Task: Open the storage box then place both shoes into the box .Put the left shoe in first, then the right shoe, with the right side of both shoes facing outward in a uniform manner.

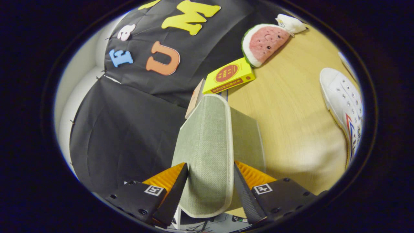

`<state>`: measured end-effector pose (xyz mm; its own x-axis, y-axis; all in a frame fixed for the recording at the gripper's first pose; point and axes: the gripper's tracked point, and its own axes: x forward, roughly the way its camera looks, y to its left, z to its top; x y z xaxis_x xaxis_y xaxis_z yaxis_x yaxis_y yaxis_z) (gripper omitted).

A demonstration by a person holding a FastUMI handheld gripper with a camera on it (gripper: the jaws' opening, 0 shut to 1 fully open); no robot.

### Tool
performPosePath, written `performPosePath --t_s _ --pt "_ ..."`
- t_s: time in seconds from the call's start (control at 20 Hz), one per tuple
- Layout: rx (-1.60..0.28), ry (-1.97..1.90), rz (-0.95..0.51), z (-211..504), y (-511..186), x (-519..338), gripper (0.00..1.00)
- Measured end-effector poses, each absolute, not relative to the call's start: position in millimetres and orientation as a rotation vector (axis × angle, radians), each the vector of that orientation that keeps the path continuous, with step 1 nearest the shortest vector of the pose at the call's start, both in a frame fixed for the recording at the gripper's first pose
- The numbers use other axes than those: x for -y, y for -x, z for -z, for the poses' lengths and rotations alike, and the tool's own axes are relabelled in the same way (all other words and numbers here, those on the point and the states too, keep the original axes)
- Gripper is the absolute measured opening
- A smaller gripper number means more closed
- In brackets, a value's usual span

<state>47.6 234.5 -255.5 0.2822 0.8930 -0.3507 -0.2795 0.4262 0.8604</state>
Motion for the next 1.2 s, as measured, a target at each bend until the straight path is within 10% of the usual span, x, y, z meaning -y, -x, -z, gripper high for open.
performPosePath --t_s 0.5,1.2 --pt "-0.914 -0.672 -0.893 222.3 -52.2 -221.7 0.06" --pt "-0.651 -0.305 -0.883 55.5 -8.7 -323.7 0.05"
